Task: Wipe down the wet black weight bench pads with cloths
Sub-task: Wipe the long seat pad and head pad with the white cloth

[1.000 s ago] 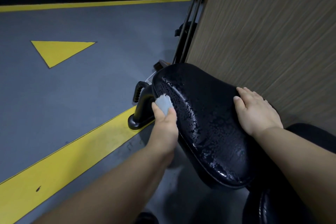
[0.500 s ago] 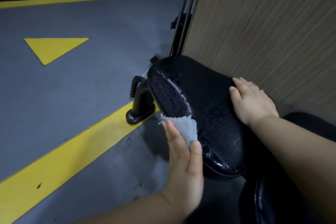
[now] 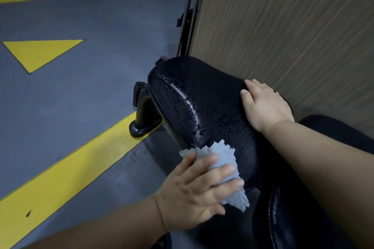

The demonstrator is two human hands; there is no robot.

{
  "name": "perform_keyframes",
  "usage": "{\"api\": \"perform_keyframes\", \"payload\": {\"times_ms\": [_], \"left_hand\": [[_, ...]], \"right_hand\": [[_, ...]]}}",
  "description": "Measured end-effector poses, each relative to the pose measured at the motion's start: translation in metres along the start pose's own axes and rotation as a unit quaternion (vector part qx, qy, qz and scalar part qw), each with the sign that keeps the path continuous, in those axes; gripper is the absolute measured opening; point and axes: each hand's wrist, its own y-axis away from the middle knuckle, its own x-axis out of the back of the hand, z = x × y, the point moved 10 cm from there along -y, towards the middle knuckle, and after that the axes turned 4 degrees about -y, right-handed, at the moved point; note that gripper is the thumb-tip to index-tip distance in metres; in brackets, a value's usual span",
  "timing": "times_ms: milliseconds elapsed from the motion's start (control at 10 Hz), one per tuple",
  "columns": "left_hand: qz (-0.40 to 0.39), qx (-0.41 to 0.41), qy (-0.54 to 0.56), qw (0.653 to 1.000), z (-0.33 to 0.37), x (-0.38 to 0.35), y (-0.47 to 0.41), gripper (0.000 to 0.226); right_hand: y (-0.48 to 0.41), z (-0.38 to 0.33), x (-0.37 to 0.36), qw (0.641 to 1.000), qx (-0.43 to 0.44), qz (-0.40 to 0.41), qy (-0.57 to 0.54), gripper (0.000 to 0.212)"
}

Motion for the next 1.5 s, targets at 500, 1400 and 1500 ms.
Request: {"api": "perform_keyframes", "payload": {"times_ms": [500, 1400, 1500], "left_hand": [[-0.218, -0.020, -0.046, 0.975, 0.028, -0.012, -0.056, 0.055], [-0.284, -0.005, 0.006, 0.959, 0.020, -0.027, -0.087, 0.057], [-0.270, -0.004, 0.027, 0.963, 0.018, -0.011, -0.072, 0.057]], "right_hand": [[0.000, 0.000, 0.000, 1.000, 0.000, 0.001, -0.004, 0.052], [-0.011, 0.007, -0.009, 0.997, 0.013, -0.069, -0.032, 0.055], [-0.011, 0.008, -0.010, 0.996, 0.018, -0.082, -0.040, 0.055]]}}
